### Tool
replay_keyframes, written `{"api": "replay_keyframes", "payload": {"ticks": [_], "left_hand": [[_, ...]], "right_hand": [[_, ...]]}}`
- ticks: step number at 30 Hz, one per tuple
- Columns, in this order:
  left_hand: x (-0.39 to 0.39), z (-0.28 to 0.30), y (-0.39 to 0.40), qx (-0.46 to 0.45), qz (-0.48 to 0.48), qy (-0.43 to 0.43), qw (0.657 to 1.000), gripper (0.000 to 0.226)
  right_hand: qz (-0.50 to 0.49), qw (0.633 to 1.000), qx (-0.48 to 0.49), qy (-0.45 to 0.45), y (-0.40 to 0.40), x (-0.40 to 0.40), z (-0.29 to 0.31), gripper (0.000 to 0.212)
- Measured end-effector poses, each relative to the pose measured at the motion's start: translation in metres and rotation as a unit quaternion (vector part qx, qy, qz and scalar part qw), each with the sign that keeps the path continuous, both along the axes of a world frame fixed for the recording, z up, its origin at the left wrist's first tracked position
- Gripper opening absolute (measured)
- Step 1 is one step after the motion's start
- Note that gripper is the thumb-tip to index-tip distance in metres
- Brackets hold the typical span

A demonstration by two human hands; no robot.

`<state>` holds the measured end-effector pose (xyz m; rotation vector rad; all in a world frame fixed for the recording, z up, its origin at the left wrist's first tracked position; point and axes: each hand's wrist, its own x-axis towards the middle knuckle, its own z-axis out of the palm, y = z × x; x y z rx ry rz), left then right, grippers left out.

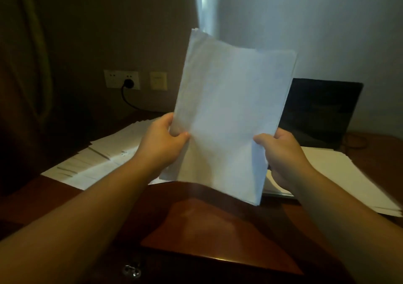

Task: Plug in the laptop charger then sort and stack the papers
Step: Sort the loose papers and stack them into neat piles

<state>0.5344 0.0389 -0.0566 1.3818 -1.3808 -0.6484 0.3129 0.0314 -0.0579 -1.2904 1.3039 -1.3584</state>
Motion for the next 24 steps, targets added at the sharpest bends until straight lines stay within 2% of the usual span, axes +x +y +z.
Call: {"api": "replay_keyframes", "payload": {"ticks": [4, 7, 9, 13, 16, 19, 21, 24], "left_hand": [[-0.015, 0.011, -0.013, 0.023, -0.013, -0.016, 1.0, 0.024], [-0.028, 0.01, -0.021, 0.039, -0.008, 0.038, 0.999, 0.032], [-0.039, 0.004, -0.023, 0.056, 0.002, 0.08, 0.995, 0.03], [-0.064, -0.014, -0.024, 0.07, -0.018, 0.073, 0.995, 0.024], [-0.084, -0.029, -0.023, 0.073, -0.041, 0.019, 0.996, 0.025], [-0.098, -0.045, -0.019, 0.041, -0.074, -0.107, 0.991, 0.02], [-0.106, -0.054, -0.017, 0.027, -0.111, -0.202, 0.973, 0.023], [-0.118, -0.066, -0.013, 0.022, -0.136, -0.325, 0.936, 0.037]], "right_hand": [[-0.025, 0.996, 0.054, -0.072, 0.007, -0.021, 0.003, 0.016], [-0.071, 0.987, 0.082, -0.121, 0.013, -0.045, 0.003, 0.008], [-0.098, 0.977, 0.11, -0.155, 0.017, -0.059, -0.001, 0.004], [-0.137, 0.956, 0.111, -0.236, 0.022, -0.08, -0.011, 0.016], [-0.159, 0.941, 0.109, -0.278, 0.028, -0.091, -0.019, 0.019], [-0.184, 0.93, 0.106, -0.299, 0.034, -0.095, -0.023, 0.016], [-0.203, 0.924, 0.104, -0.308, 0.037, -0.097, -0.024, 0.014], [-0.219, 0.913, 0.104, -0.327, 0.042, -0.095, -0.023, 0.027]]}}
